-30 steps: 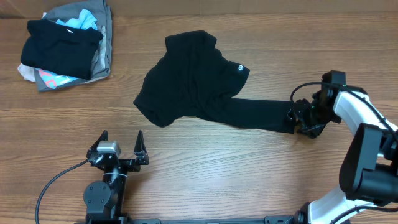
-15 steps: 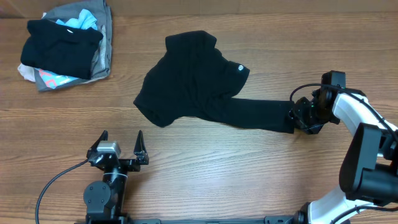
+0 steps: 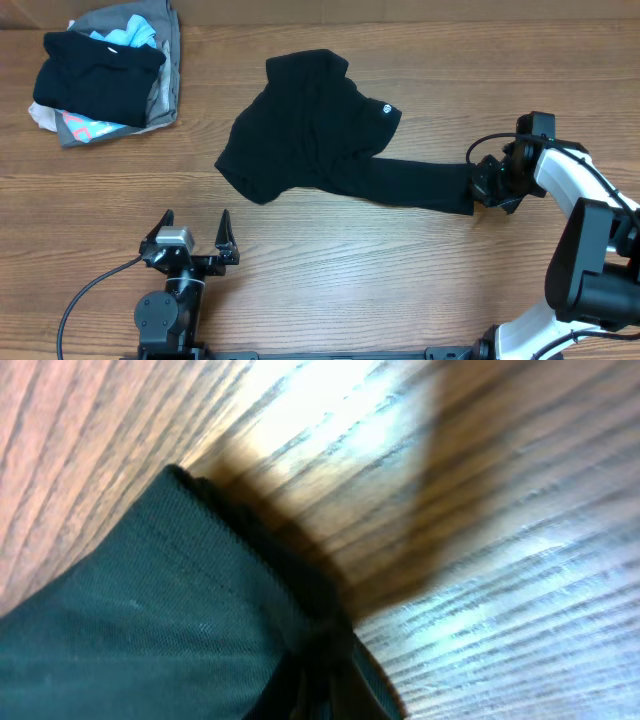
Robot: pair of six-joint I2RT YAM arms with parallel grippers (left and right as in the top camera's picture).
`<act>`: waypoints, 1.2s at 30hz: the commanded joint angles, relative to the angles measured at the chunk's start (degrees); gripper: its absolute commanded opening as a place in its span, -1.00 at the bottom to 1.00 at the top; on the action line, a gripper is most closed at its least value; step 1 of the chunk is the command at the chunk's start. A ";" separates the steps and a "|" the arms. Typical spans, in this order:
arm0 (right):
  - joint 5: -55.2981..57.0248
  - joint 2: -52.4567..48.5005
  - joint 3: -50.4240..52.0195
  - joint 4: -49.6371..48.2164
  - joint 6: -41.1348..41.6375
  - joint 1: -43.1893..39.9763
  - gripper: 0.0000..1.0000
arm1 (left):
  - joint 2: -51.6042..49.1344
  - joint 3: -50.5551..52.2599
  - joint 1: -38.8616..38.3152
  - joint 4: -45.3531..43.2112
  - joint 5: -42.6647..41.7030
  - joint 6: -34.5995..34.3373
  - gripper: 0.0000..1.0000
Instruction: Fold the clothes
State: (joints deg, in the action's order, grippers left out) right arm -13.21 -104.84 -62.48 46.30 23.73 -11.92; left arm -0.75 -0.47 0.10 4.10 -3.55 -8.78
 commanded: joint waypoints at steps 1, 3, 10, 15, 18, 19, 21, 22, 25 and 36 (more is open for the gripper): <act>2.64 -0.15 -3.82 2.69 -0.15 -0.04 -0.92 | 0.50 0.20 0.39 0.13 0.59 1.07 1.00; 2.64 -0.04 -6.12 4.68 -0.15 -0.04 -0.92 | 0.50 0.20 0.39 0.13 0.59 1.07 1.00; 2.64 0.26 -18.14 12.44 0.26 -0.04 -0.92 | 0.50 0.20 0.39 0.13 0.59 1.09 1.00; 2.64 0.26 -24.17 12.28 0.52 -0.04 -0.89 | 0.50 0.20 0.39 0.13 0.59 1.07 1.00; 2.69 0.26 -24.57 7.96 2.54 -0.15 -0.90 | 0.50 0.20 0.39 0.13 0.59 1.07 0.99; 2.93 0.20 -24.50 5.75 2.97 -0.15 -0.92 | 0.50 0.20 0.39 0.13 0.59 1.07 1.00; 3.41 -0.11 -24.48 1.53 3.50 -0.15 -0.92 | 0.50 0.20 0.39 0.13 0.59 1.07 1.00; 3.87 -0.42 -24.48 -0.98 3.52 -0.15 -0.92 | 0.50 0.20 0.39 0.13 0.59 1.07 1.00; 8.85 -1.68 -24.44 -7.67 4.50 -0.15 -0.92 | 0.50 0.20 0.39 0.13 0.59 1.07 1.00; 14.67 -5.27 -24.70 -10.32 5.62 -3.43 1.00 | 0.50 0.20 0.39 0.13 0.59 1.07 1.00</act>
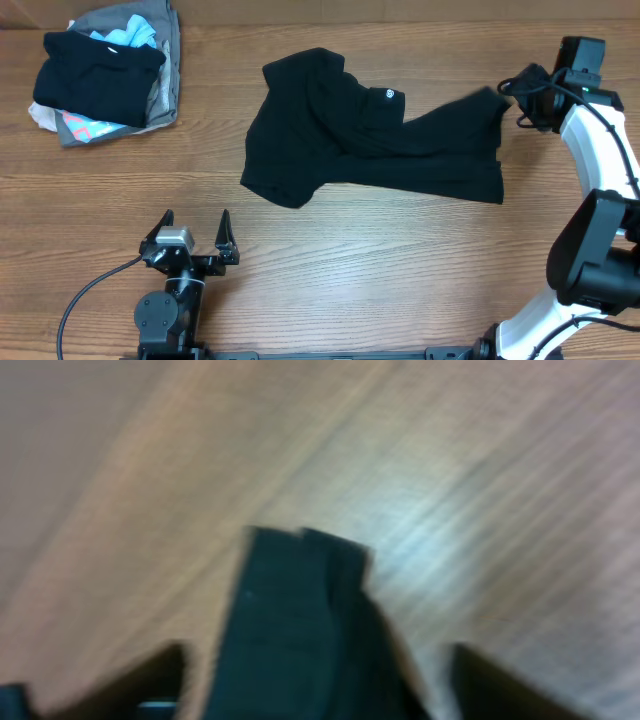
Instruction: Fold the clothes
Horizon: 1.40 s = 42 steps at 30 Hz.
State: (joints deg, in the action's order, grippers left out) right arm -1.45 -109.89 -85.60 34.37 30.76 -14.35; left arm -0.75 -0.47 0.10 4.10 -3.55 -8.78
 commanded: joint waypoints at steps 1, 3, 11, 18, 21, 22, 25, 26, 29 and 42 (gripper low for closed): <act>2.89 -0.07 -1.92 2.71 -1.42 -1.31 1.00 | 0.50 0.20 0.39 0.13 0.59 1.07 0.99; 2.40 0.22 -3.45 6.64 -1.05 -2.27 1.00 | 0.50 0.20 0.39 0.13 0.59 1.07 0.99; -3.32 1.42 -6.69 24.55 -1.40 -3.37 0.91 | 0.50 0.20 0.39 0.13 0.59 1.07 0.99; -5.09 1.31 0.55 24.46 -5.73 -1.42 0.62 | 0.50 0.20 0.39 0.13 0.59 1.07 0.99; -5.07 1.31 3.87 23.02 -5.73 -1.14 0.46 | 0.50 0.20 0.39 0.13 0.59 1.07 0.99; -5.03 1.31 4.66 22.51 -5.73 -1.14 0.45 | 0.50 0.20 0.39 0.13 0.59 1.07 0.99; -5.07 1.09 7.67 18.99 -5.70 -1.14 0.42 | 0.50 0.20 0.39 0.13 0.59 1.07 1.00; -5.09 1.09 8.24 18.08 -5.68 -1.14 0.34 | 0.50 0.20 0.39 0.13 0.59 1.09 1.00; -5.09 0.55 9.44 15.02 -5.68 -1.09 0.29 | 0.50 0.20 0.39 0.13 0.59 1.07 1.00; -5.07 -5.27 9.44 10.38 -5.73 -0.98 0.04 | 0.50 0.20 0.39 0.13 0.59 1.07 1.00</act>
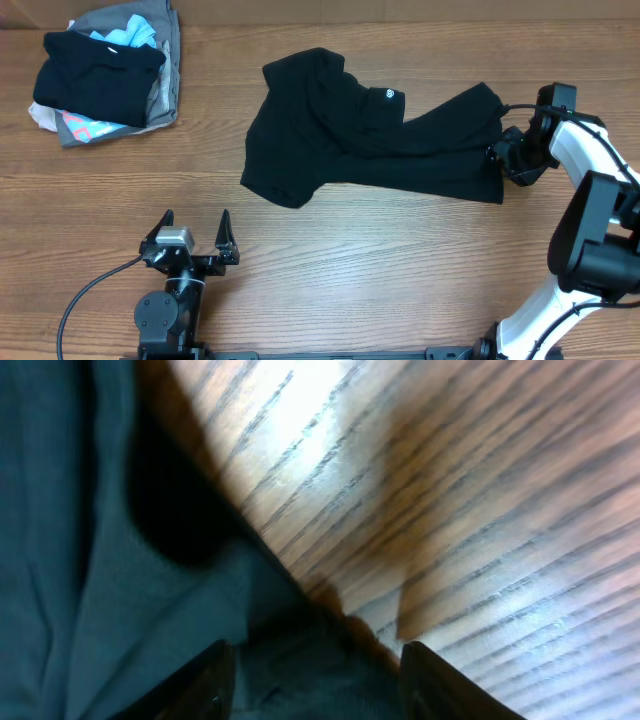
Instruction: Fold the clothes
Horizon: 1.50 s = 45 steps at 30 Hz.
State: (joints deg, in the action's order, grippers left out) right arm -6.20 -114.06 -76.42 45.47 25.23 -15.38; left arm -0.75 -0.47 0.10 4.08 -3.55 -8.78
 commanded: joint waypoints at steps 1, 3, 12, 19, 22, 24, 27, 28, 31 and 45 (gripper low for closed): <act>-0.31 -1.16 0.26 -0.72 -0.20 0.04 -0.03 | 0.50 0.20 0.39 0.15 0.59 1.07 1.00; -0.17 -1.18 0.26 -0.63 -0.20 0.04 -0.09 | 0.50 0.20 0.39 0.15 0.59 1.09 1.00; 0.13 -1.18 0.26 -0.63 -0.17 0.04 -0.60 | 0.50 0.20 0.39 0.15 0.59 1.07 1.00; 0.83 -1.14 -0.55 -0.09 0.07 0.00 -0.86 | 0.50 0.20 0.39 0.15 0.59 1.09 0.99; 0.98 -1.03 -2.49 1.95 0.28 -0.11 -0.90 | 0.50 0.20 0.39 0.15 0.59 1.07 0.99; 0.98 -0.59 -4.07 4.00 1.29 -0.11 -0.91 | 0.50 0.20 0.39 0.15 0.59 1.09 1.00; 0.98 0.66 -5.99 7.10 2.93 -0.11 -0.92 | 0.50 0.20 0.39 0.15 0.59 1.07 1.00; 0.98 1.27 -6.62 8.33 3.52 -0.11 -0.92 | 0.50 0.20 0.39 0.15 0.59 1.07 1.00; 0.96 3.76 -7.45 11.61 5.38 -0.11 -0.92 | 0.50 0.20 0.39 0.15 0.59 1.09 1.00; 1.01 17.07 -7.41 28.63 8.24 2.93 -0.92 | 0.50 0.20 0.39 0.15 0.59 1.07 1.00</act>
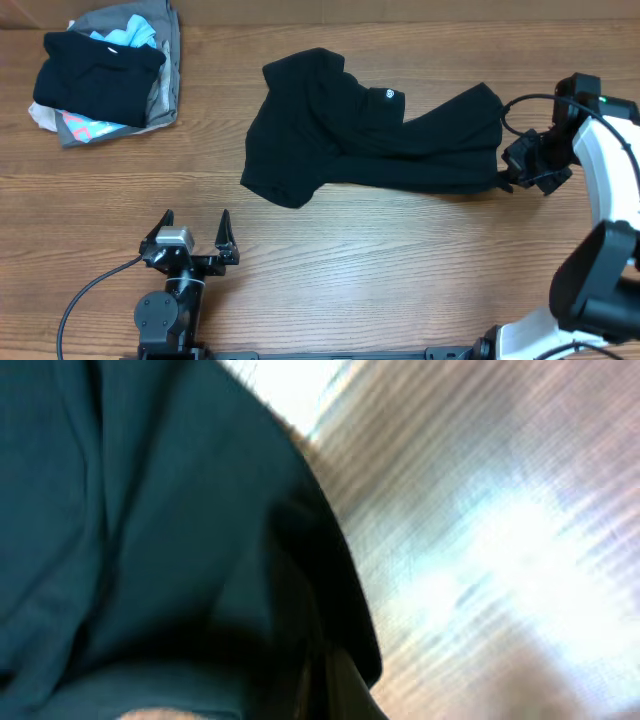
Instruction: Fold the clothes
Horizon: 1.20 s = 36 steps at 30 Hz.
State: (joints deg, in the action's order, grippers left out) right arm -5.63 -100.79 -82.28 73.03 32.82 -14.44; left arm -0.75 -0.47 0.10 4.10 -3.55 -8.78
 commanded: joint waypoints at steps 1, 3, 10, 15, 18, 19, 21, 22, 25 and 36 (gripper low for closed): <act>0.44 4.79 -1.40 2.03 0.68 2.89 -0.92 | 0.50 0.20 0.39 0.13 0.59 1.09 1.00; 1.16 6.75 -0.26 3.45 1.05 5.27 -0.92 | 0.50 0.20 0.39 0.13 0.59 1.07 1.00; 12.46 9.92 8.74 5.29 13.90 11.19 -0.92 | 0.50 0.20 0.39 0.13 0.59 1.07 0.99; 13.35 14.43 20.50 1.66 20.39 11.85 -0.92 | 0.50 0.20 0.39 0.13 0.59 1.07 1.00; 13.31 18.27 26.12 -0.85 22.12 11.69 -0.92 | 0.50 0.20 0.39 0.13 0.59 1.07 1.00; 13.40 19.76 27.71 -1.70 22.12 11.69 -0.92 | 0.50 0.20 0.39 0.13 0.59 1.07 1.00; 13.90 21.86 29.46 -2.54 22.12 11.67 -0.88 | 0.50 0.20 0.39 0.13 0.59 1.07 1.00; 14.10 22.64 29.94 -2.75 22.14 11.67 -0.86 | 0.50 0.20 0.39 0.13 0.59 1.09 1.00; 14.67 23.45 30.42 -2.95 24.00 11.30 -0.85 | 0.50 0.20 0.39 0.13 0.59 1.07 0.99; 16.76 23.43 30.60 -5.35 34.77 8.02 -0.74 | 0.50 0.20 0.39 0.13 0.59 1.07 1.00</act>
State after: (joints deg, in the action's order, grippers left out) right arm 9.67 -78.08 -52.03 68.03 63.92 -5.85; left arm -0.75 -0.47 0.10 4.08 -3.55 -8.78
